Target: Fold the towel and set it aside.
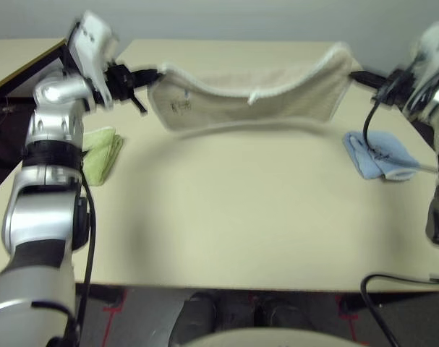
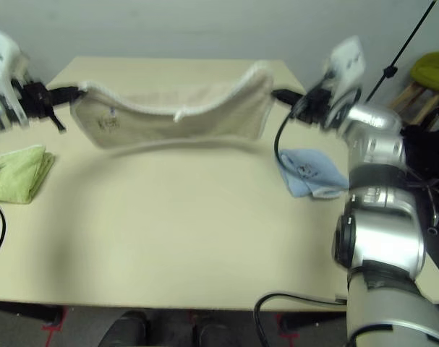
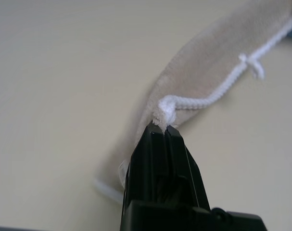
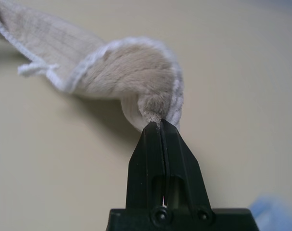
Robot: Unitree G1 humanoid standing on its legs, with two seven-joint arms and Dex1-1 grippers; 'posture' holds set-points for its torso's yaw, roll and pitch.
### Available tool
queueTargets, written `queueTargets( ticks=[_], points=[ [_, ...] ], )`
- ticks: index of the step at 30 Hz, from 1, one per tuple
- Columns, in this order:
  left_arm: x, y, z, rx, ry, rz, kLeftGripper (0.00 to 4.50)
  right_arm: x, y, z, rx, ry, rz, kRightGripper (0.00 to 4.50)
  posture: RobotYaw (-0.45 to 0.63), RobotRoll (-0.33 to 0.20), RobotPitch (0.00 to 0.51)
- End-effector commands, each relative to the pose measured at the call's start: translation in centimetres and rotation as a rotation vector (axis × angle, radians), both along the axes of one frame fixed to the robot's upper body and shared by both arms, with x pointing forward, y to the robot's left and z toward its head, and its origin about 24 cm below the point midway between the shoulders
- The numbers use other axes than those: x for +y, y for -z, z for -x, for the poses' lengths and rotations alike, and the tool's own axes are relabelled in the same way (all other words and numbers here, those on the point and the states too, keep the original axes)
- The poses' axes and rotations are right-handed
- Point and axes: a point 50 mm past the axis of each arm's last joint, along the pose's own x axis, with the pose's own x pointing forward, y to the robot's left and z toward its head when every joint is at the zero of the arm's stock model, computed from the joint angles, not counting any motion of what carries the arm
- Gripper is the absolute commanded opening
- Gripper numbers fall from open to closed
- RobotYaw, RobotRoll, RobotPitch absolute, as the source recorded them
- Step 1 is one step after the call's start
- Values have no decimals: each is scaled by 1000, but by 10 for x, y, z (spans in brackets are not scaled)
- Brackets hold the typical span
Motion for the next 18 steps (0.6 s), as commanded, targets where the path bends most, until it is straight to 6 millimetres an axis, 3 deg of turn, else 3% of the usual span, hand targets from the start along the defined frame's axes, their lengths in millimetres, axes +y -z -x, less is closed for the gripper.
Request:
queueTargets(
  ticks=[1, 3, 6, 13, 18],
  points=[
    [0, 20, 21, 132, 39, -17, 38, 5, 19, 19, 45, -49, -18, 0, 71, 0, 33],
    [6, 35, 36, 227, 33, -25, 38, 3, 36, 33, 108, -56, -20, 0, 71, 0, 35],
    [13, 43, 53, 343, 17, -27, 38, -4, 47, 52, 165, -84, -12, 0, 77, 0, 36],
    [28, 47, 92, 621, 37, -83, 38, -24, 58, 89, 363, -198, 100, 0, 74, 0, 35],
    [37, 43, 105, 705, 30, -93, 38, -38, 58, 102, 428, -219, 149, 0, 70, 0, 32]
  ],
)
